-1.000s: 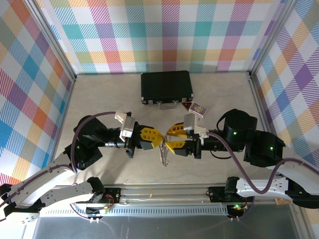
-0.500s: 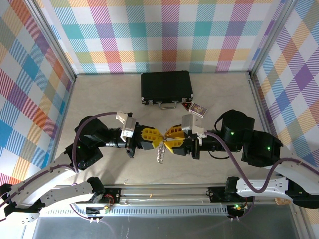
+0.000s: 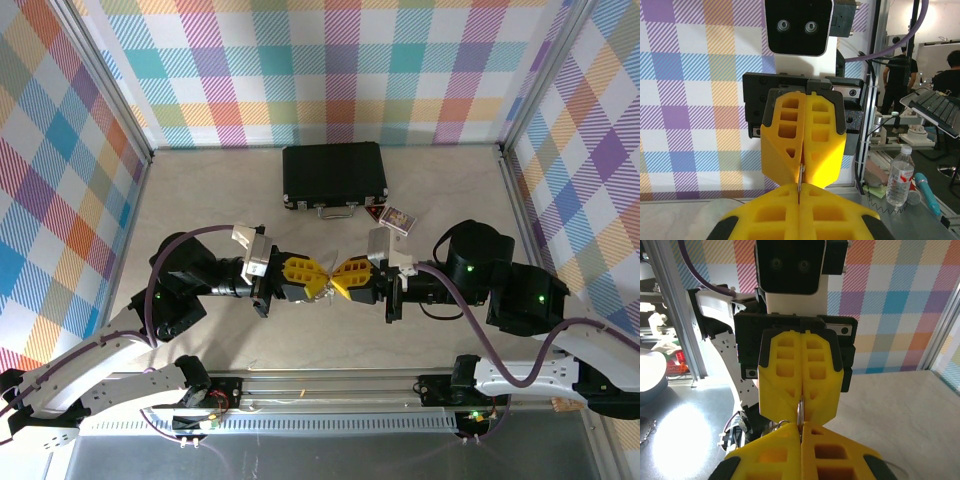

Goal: Put the keys on the keyring

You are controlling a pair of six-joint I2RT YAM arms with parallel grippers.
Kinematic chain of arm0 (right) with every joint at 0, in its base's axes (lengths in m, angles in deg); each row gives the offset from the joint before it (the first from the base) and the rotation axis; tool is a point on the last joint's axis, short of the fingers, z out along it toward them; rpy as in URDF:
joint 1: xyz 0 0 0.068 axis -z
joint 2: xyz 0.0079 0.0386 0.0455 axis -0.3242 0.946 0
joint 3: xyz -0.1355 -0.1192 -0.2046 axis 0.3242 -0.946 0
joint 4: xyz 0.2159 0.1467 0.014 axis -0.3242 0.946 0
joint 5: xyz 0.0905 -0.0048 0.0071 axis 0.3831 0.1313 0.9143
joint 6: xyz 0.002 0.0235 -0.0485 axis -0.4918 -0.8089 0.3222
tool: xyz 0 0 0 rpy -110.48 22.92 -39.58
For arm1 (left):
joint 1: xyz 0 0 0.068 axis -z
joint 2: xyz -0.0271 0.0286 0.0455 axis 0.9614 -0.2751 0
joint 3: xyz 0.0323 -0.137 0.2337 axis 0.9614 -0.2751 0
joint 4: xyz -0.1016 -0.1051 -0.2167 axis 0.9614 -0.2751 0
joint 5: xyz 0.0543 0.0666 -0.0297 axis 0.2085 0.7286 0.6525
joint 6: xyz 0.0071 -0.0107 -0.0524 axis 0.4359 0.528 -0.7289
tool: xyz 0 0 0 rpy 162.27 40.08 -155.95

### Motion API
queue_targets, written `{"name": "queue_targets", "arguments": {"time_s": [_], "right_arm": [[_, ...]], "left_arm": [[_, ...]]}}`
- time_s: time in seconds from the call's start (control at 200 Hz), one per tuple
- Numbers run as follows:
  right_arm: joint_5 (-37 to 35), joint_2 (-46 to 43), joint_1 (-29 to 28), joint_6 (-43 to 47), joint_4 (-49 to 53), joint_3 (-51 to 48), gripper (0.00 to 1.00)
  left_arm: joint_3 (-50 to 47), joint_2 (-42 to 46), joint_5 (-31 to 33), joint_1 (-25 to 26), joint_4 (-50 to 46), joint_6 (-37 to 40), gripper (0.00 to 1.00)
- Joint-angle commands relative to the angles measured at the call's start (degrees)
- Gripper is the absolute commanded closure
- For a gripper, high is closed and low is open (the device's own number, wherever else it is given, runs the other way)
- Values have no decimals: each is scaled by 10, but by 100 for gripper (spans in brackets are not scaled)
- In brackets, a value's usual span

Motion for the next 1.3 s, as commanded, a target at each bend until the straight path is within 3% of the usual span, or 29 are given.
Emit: {"name": "queue_targets", "arguments": {"time_s": [0.0,0.11,0.185,0.31,0.505,0.69,0.835,0.94,1.295], "right_arm": [[-19,16,-3,21,34,30,100],[-30,36,-3,39,104,72,100],[-33,59,-3,51,160,105,100],[-13,101,-3,63,244,158,100],[-31,129,-3,74,296,196,100],[-28,116,-3,61,263,185,100],[7,80,-3,29,171,123,79],[20,62,-3,12,123,89,79],[7,28,-3,-3,63,52,73]], "left_arm": [[17,2,4,3,-28,25,100],[51,-5,36,3,-133,87,90],[81,-15,55,4,-207,126,89],[117,-32,66,3,-294,166,95],[126,-31,67,3,-320,180,100],[85,2,53,3,-214,123,100],[42,16,20,3,-72,43,100],[20,12,4,4,4,2,100],[-32,7,-2,4,113,-59,100]]}}
